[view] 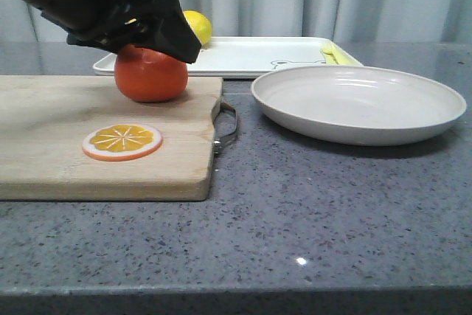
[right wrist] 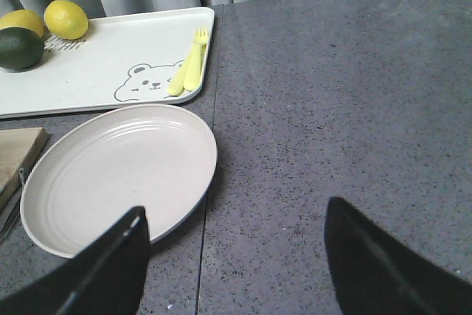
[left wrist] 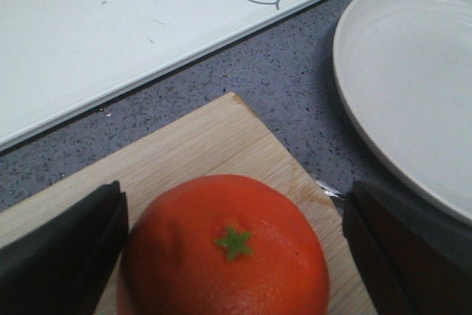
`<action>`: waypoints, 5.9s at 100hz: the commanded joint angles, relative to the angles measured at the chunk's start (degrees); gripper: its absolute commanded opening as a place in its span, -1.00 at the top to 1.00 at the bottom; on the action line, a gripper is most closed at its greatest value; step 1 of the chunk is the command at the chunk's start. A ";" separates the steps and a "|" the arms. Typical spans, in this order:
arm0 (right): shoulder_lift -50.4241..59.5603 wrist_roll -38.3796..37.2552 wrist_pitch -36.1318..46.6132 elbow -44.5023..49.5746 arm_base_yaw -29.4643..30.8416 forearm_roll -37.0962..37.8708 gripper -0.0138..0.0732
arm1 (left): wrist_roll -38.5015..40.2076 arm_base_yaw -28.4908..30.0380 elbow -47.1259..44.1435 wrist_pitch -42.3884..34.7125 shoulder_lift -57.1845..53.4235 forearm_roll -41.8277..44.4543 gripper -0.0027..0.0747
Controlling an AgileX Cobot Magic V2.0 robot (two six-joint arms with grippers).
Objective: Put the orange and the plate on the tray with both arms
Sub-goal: 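Lower the left gripper onto the orange and close around it, then carry the orange with the left gripper onto the white plate and release, then raise the left gripper away from the plate, then lower the right gripper to grip the plate rim nearest it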
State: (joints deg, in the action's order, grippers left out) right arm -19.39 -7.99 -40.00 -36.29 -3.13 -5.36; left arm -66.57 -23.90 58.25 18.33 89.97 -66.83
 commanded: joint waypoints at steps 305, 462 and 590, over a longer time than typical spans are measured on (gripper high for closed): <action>-1.08 0.17 2.57 -1.89 0.23 0.64 -0.49 | 0.49 -19.98 25.18 -7.18 10.33 -1.94 -0.61; -2.67 0.17 1.35 -1.89 0.23 -3.77 -0.49 | 0.49 -1.87 -34.17 -25.44 -52.46 0.83 -0.58; -56.04 1.57 21.31 -13.49 -3.19 -14.39 -0.49 | 0.49 -1.87 -34.30 -25.44 -52.46 0.83 -0.58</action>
State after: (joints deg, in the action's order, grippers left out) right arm -75.59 -7.10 -22.50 -47.62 -6.22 -18.84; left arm -66.57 -25.88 22.34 -5.24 37.65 -66.25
